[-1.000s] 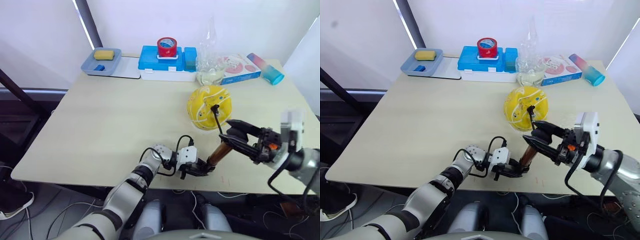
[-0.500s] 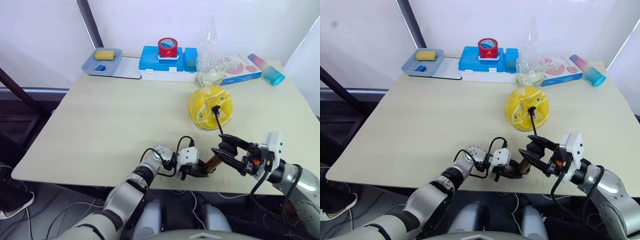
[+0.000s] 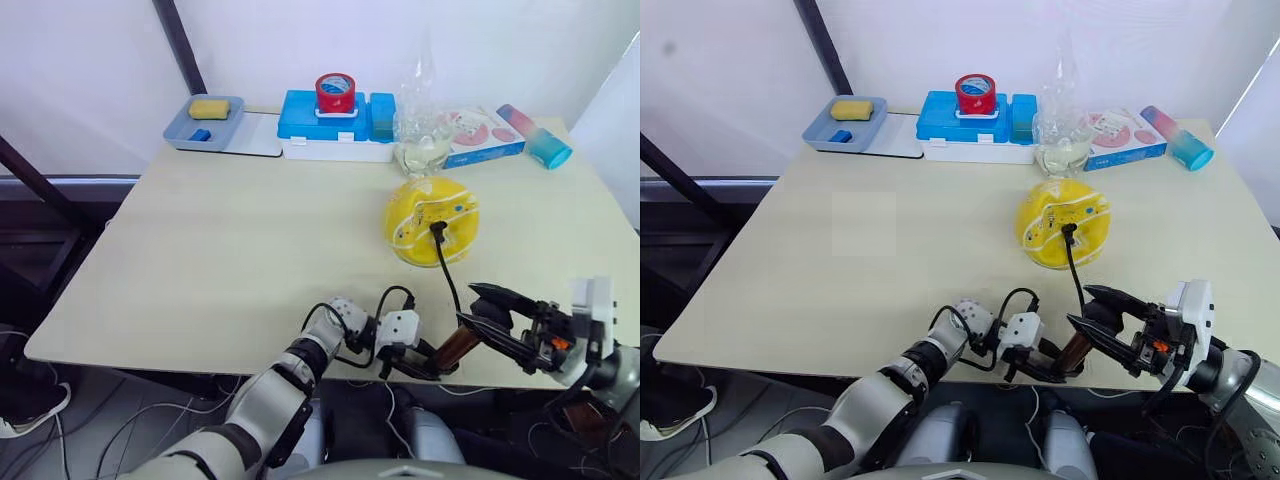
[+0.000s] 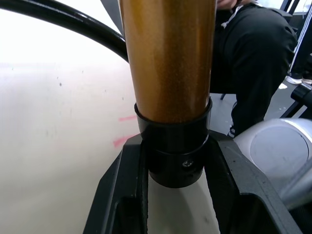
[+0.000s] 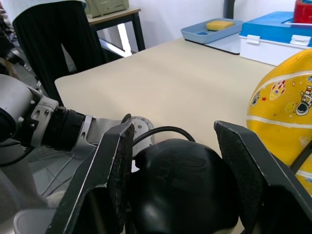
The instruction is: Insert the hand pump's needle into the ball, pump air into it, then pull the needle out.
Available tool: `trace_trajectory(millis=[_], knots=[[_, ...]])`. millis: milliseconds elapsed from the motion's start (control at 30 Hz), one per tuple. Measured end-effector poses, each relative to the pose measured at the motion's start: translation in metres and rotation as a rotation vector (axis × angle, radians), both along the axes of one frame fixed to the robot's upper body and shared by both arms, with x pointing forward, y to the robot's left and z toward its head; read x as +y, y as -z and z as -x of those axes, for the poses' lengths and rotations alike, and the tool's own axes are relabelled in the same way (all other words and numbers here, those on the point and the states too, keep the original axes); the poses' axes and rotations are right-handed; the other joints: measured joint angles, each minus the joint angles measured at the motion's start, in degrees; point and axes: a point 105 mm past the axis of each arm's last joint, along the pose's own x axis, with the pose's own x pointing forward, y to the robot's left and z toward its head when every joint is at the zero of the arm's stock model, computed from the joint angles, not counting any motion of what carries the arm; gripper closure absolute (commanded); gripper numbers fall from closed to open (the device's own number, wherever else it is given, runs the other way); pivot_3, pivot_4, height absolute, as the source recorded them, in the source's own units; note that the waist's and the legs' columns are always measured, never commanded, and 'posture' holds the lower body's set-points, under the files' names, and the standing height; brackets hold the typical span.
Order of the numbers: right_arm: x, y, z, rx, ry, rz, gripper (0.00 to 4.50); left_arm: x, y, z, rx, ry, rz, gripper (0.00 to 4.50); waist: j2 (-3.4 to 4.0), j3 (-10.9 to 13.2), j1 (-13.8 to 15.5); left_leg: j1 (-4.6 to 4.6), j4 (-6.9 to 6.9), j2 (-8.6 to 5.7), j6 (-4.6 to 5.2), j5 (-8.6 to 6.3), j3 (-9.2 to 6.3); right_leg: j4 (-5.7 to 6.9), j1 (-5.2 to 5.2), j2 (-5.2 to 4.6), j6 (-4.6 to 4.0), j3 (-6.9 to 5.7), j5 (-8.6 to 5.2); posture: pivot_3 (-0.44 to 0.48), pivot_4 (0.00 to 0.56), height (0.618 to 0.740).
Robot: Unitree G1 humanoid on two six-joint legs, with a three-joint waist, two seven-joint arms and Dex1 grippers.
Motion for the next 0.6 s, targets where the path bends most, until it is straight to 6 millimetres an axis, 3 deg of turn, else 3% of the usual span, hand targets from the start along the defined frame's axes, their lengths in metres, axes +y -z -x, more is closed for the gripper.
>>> trace_trajectory(millis=[367, 600], knots=[[-0.013, -0.023, -0.005, -0.061, 0.026, 0.019, 2.35, -0.005, 0.003, -0.004, -0.008, -0.031, -0.027, 3.39, -0.02, 0.06, 0.03, -0.01, 0.0, 0.0, 0.0, 0.0, -0.01, -0.01, 0.0, 0.0, 0.0, 0.0, 0.0, 0.0, 0.15, 0.737], [-0.027, -0.07, -0.009, -0.181, 0.05, 0.034, 2.35, -0.009, 0.004, -0.006, -0.021, -0.058, -0.036, 3.39, -0.03, 0.08, 0.18, 0.0, 0.01, -0.02, 0.0, 0.0, -0.01, -0.01, 0.02, -0.02, 0.0, -0.01, 0.0, 0.0, 0.15, 0.737]])
